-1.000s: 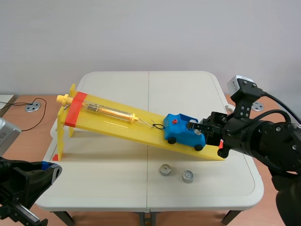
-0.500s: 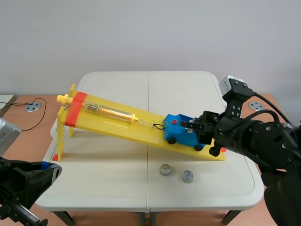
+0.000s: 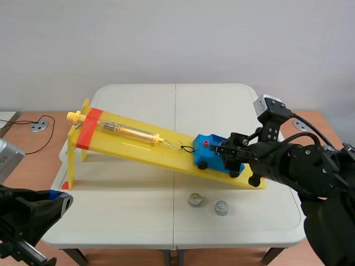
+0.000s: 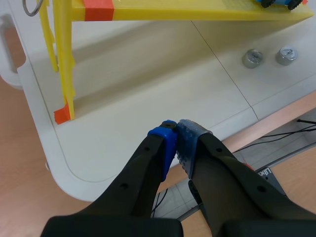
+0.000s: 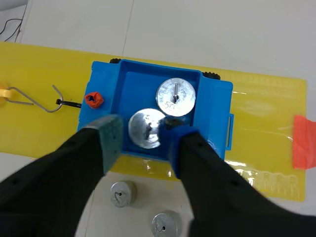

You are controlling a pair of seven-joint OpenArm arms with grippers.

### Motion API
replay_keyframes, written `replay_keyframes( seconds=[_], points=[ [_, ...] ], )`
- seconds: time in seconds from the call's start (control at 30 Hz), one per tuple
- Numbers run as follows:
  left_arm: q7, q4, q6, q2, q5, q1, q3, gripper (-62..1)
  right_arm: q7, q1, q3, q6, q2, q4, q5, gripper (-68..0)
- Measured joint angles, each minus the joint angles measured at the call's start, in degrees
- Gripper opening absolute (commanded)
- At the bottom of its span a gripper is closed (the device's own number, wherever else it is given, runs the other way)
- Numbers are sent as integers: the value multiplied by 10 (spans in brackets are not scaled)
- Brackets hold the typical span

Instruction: Place the four metal weights on the blue cart on the ramp.

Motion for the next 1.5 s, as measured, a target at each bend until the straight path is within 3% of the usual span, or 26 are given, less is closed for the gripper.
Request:
replay_keyframes(
  seconds=[0.17, 0.3, 0.77, 1.0, 1.13, 1.33, 1.5],
  points=[
    [0, 0, 0, 0, 0, 0, 0, -580, -9, -5, 23, 32, 0, 6, 6, -353],
    [0, 0, 0, 0, 0, 0, 0, -580, -18, -37, 48, 50, 10, 54, 7, -353],
    [0, 0, 0, 0, 0, 0, 0, -580, -56, -199, 112, 70, 158, 302, 46, -353],
    [0, 0, 0, 0, 0, 0, 0, -580, -56, -236, 111, 76, 177, 337, 49, -354],
    [0, 0, 0, 0, 0, 0, 0, -580, -51, -237, 94, 76, 176, 337, 35, -354],
    [0, 0, 0, 0, 0, 0, 0, -580, -18, -231, 12, 62, 161, 326, -41, -354],
    [0, 0, 0, 0, 0, 0, 0, -580, 7, -205, -59, 43, 132, 273, -103, -354]
  ],
)
